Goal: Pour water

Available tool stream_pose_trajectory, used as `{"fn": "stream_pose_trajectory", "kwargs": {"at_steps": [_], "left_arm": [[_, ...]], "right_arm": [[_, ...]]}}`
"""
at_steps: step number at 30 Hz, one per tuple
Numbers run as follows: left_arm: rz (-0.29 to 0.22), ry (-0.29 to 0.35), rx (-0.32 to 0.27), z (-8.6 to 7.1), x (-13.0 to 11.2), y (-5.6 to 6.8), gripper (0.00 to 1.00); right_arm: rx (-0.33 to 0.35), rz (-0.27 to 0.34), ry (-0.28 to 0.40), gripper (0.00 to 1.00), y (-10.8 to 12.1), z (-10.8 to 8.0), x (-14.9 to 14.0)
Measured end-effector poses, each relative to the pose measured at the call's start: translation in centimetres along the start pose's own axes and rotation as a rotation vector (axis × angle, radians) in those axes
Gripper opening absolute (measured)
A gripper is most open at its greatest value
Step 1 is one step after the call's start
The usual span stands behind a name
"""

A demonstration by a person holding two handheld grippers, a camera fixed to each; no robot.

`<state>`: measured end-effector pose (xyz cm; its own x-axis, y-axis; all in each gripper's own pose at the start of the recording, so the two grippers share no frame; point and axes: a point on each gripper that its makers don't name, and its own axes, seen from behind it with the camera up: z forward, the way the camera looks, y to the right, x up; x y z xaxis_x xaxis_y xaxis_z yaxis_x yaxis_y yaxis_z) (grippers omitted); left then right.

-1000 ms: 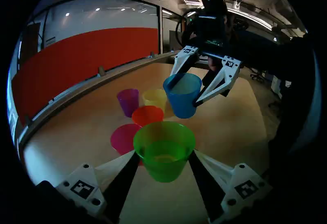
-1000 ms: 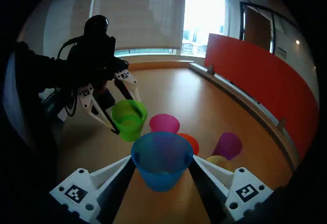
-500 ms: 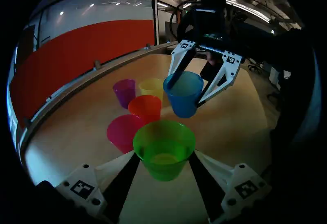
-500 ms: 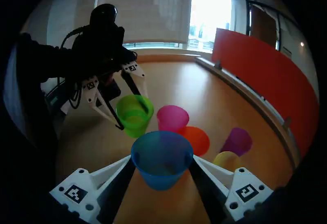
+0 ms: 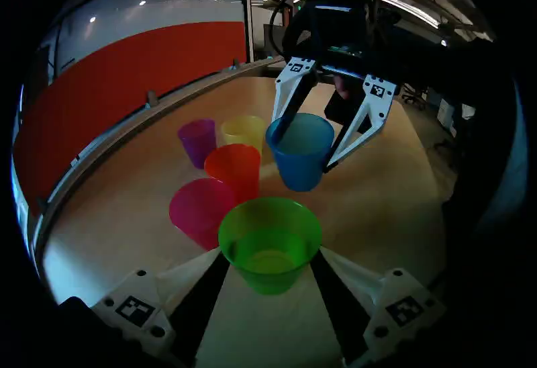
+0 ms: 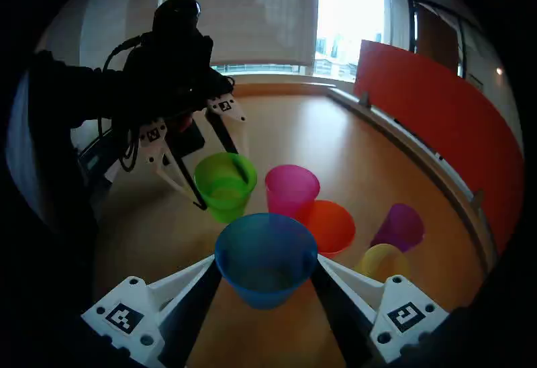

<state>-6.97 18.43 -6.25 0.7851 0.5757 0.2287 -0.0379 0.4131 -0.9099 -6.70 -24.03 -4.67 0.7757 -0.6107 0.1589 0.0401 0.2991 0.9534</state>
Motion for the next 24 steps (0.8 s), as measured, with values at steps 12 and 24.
{"fn": "stream_pose_trajectory", "kwargs": {"at_steps": [12, 24], "left_arm": [[0.026, -0.043, -0.018, 0.5, -0.7, 0.1, 0.82], [0.028, -0.068, -0.033, 1.1, -1.1, 0.2, 0.82]], "right_arm": [[0.014, -0.002, -0.015, 0.9, -0.3, 0.7, -0.7], [0.026, -0.014, -0.025, 0.9, -0.5, 1.5, -1.2]]}}
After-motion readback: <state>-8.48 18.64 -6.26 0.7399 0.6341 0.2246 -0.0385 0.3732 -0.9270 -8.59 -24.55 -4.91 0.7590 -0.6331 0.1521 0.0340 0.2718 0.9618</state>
